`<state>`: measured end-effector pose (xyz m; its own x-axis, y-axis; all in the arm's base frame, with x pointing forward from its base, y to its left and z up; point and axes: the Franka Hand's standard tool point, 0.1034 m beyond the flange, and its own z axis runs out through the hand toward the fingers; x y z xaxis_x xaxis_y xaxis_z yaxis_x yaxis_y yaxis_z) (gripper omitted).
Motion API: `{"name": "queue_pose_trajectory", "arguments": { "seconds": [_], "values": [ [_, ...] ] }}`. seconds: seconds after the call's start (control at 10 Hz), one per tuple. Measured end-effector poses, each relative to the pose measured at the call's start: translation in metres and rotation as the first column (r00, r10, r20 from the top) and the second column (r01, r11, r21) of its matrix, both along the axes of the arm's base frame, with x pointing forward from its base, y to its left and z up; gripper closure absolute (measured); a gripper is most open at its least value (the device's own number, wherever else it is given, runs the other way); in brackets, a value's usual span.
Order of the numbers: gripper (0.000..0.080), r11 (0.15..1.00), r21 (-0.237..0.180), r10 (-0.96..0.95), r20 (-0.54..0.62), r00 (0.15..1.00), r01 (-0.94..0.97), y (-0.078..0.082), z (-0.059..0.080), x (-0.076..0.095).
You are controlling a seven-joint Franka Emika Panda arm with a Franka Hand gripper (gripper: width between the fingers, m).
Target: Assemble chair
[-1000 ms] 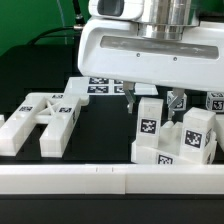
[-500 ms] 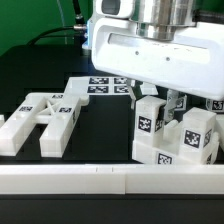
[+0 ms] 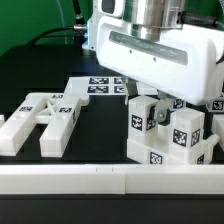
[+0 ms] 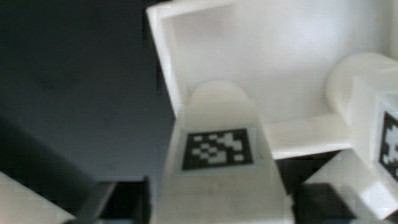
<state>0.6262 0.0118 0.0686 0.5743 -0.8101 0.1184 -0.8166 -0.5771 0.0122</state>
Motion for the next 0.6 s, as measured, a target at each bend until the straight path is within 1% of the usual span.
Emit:
{"name": "queue_pose_trajectory", "arguments": {
  "seconds": [0.1,0.2,0.3,0.4,0.5,0.6],
  "values": [
    [0.0289,1.000,-0.001,0.004,0.000,1.000,-0.004,0.001,0.001,0.000],
    [0.0179,1.000,0.001,0.013,0.003,1.000,-0.013,0.006,0.003,0.001],
    [0.0158,1.000,0.005,0.024,0.008,1.000,-0.024,0.010,0.008,0.002],
    [0.0158,0.999,0.010,0.035,0.014,0.999,-0.035,0.013,0.013,0.000],
    [0.0151,0.999,0.016,0.047,0.014,0.999,-0.047,0.017,0.017,-0.008],
    [0.0151,0.998,0.016,0.056,0.009,0.998,-0.056,0.022,0.014,-0.017]
  ]
}}
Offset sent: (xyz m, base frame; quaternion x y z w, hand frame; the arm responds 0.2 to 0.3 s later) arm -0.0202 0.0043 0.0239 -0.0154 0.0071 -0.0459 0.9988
